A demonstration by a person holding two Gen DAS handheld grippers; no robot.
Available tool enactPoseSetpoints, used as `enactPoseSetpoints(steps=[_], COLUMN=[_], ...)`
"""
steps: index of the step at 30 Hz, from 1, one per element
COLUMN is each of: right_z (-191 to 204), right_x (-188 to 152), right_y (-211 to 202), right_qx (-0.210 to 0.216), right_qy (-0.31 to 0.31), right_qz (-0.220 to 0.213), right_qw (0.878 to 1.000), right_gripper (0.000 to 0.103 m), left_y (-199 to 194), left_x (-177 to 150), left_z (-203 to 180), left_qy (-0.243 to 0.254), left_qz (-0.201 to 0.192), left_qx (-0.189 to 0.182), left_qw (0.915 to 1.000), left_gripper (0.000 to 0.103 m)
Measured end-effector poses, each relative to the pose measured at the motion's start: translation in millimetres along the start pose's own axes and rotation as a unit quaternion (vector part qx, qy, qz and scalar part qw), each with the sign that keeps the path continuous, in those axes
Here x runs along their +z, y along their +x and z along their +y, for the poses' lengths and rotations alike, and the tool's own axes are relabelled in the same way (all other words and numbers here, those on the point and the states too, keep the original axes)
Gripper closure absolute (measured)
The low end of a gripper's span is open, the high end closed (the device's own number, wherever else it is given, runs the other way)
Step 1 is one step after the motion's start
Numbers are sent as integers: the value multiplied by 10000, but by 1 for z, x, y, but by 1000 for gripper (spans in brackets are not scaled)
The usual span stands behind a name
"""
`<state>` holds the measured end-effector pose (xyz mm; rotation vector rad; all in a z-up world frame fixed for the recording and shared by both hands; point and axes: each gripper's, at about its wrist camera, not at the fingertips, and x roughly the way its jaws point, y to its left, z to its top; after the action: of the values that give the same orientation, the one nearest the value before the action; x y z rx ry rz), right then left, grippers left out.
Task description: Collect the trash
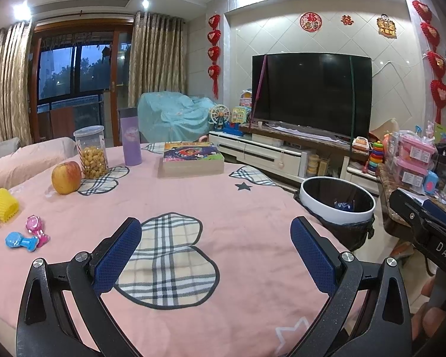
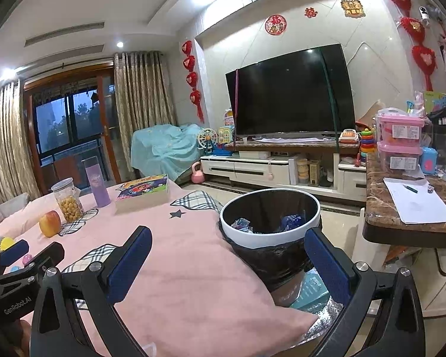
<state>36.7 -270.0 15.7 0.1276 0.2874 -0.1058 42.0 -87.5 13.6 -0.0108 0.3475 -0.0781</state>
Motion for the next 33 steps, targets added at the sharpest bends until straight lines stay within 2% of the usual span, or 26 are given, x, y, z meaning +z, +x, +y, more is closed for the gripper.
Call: enactPoseSetpoints(steps=[33], right_z=[8], right_x=[-1], right_y=[-3], right_qx=[103], right_qy=[31], right_qz=[30], right_qw=[9999], right_gripper=[0], left_y=[3], left_x=[-2], left_z=[5], left_qy=[11], left_qz=[75], left_qx=[-11], left_qw=[10000], left_gripper=[0])
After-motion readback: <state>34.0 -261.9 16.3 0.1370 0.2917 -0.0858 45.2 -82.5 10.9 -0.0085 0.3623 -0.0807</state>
